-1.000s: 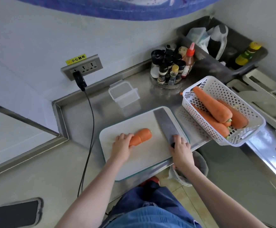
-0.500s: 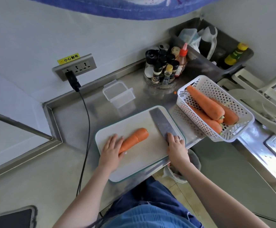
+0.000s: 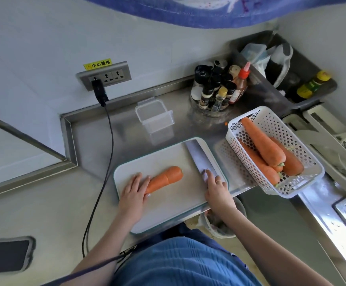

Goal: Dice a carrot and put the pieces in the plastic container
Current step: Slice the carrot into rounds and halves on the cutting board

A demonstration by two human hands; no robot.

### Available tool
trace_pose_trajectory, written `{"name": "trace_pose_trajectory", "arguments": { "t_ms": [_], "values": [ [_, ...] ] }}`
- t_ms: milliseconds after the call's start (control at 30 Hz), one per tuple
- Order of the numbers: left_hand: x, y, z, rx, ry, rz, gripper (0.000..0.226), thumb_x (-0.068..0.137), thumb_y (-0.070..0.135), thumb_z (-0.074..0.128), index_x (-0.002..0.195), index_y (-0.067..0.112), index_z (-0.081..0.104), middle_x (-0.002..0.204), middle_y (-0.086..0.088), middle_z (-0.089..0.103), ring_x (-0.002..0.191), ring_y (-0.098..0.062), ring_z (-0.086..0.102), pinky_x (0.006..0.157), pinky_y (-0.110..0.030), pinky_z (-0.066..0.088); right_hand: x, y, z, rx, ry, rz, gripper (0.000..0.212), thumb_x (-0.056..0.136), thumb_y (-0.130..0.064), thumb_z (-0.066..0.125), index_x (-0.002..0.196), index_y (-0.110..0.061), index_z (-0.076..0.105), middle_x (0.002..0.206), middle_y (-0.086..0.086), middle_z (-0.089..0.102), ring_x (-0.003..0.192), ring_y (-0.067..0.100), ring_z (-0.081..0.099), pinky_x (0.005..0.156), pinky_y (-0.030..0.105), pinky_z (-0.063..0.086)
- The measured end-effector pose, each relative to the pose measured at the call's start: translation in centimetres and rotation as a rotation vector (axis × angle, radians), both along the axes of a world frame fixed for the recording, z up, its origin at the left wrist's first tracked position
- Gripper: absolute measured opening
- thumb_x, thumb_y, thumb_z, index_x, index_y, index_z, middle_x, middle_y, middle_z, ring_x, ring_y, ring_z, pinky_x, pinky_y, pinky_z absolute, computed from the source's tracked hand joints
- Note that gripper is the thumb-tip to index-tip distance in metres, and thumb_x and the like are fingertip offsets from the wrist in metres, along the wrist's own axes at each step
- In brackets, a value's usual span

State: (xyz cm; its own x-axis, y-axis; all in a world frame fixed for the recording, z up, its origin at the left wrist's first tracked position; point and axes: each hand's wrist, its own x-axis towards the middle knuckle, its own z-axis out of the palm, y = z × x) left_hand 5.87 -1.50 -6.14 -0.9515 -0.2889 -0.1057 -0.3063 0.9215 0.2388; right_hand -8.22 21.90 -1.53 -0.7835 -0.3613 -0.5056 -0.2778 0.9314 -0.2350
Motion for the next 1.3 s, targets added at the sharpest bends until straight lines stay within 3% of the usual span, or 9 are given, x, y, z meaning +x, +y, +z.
{"name": "trace_pose_trajectory", "arguments": {
  "t_ms": [200,400,567,633,800,900,1033,1200,1300],
  "values": [
    [-2.7,1.7,1.8,-0.015,0.115,-0.103,0.067,0.074,0.021,0.076,0.135,0.012,0.049,0.137,-0.013,0.049,0.118,-0.033,0.053,0.09,-0.045,0.049,0.0,-0.1,0.8,-0.043,0.044,0.016,0.066,0.094,-0.013,0.043,0.15,-0.015,0.009,0.128,0.016,0.035,0.118,0.036,0.04,0.087,0.044,0.045],
    [-6.0,3.8,2.0,-0.065,0.134,-0.325,0.079,0.066,0.018,0.081,0.133,0.015,0.039,0.132,-0.009,0.046,0.111,-0.03,0.05,0.078,-0.043,0.054,0.1,-0.9,1.7,-0.171,0.108,-0.101,0.039,0.099,-0.029,0.048,0.131,-0.012,0.036,0.116,0.011,0.047,0.097,0.036,0.058,0.063,0.037,0.041],
    [-6.6,3.2,2.3,-0.225,0.14,-0.49,0.083,0.051,0.002,0.078,0.125,0.009,0.041,0.124,-0.011,0.041,0.108,-0.029,0.041,0.071,-0.039,0.052,-0.4,-1.4,2.6,-0.168,0.073,-0.169,0.006,0.095,-0.008,0.036,0.101,-0.01,0.035,0.09,0.013,0.055,0.077,0.031,0.052,0.057,0.035,0.039],
    [-6.8,2.9,2.4,-0.245,0.161,-0.544,0.08,0.051,0.001,0.075,0.123,0.007,0.041,0.121,-0.011,0.041,0.107,-0.029,0.041,0.069,-0.039,0.053,-0.4,-1.4,2.6,-0.159,0.058,-0.172,0.01,0.093,-0.006,0.036,0.094,-0.013,0.029,0.08,0.011,0.052,0.068,0.029,0.05,0.051,0.033,0.035],
    [-7.8,2.0,2.7,-0.255,0.229,-0.723,0.063,0.057,-0.001,0.06,0.117,0.005,0.043,0.117,-0.01,0.049,0.105,-0.027,0.042,0.069,-0.035,0.056,-0.2,-1.4,2.2,-0.233,0.027,-0.248,0.007,0.101,-0.014,0.032,0.094,-0.013,0.031,0.072,0.011,0.05,0.061,0.03,0.051,0.05,0.037,0.04],
    [-8.5,1.6,3.1,-0.249,0.197,-0.765,0.069,0.053,-0.002,0.07,0.116,0.005,0.043,0.11,-0.01,0.063,0.105,-0.026,0.042,0.068,-0.034,0.056,0.4,-1.5,2.5,-0.271,0.067,-0.233,0.012,0.103,-0.021,0.029,0.096,-0.012,0.032,0.066,0.008,0.045,0.057,0.028,0.048,0.048,0.033,0.035],
    [-9.1,1.5,3.1,-0.274,0.142,-0.813,0.072,0.054,0.004,0.079,0.117,0.005,0.045,0.109,-0.008,0.064,0.104,-0.025,0.043,0.072,-0.033,0.055,1.8,-2.4,2.8,-0.222,0.044,-0.069,0.016,0.104,-0.029,0.028,0.107,-0.014,0.032,0.061,0.004,0.041,0.059,0.029,0.047,0.052,0.034,0.038],
    [-10.0,1.5,2.9,-0.293,0.196,-0.855,0.031,0.073,0.008,0.056,0.103,0.009,0.064,0.098,-0.006,0.062,0.098,-0.023,0.042,0.069,-0.031,0.054,2.3,-3.4,2.5,-0.159,0.013,0.027,0.021,0.105,-0.027,0.026,0.121,-0.014,0.028,0.076,0.013,0.053,0.063,0.031,0.046,0.056,0.037,0.041],
    [-10.6,1.4,2.9,-0.292,0.185,-0.866,0.031,0.079,0.011,0.038,0.098,0.01,0.062,0.093,-0.004,0.061,0.09,-0.022,0.043,0.064,-0.031,0.052,2.4,-3.6,2.4,-0.15,0.011,0.062,0.02,0.105,-0.025,0.027,0.12,-0.013,0.029,0.082,0.013,0.059,0.062,0.03,0.045,0.056,0.035,0.037]
  ]
}}
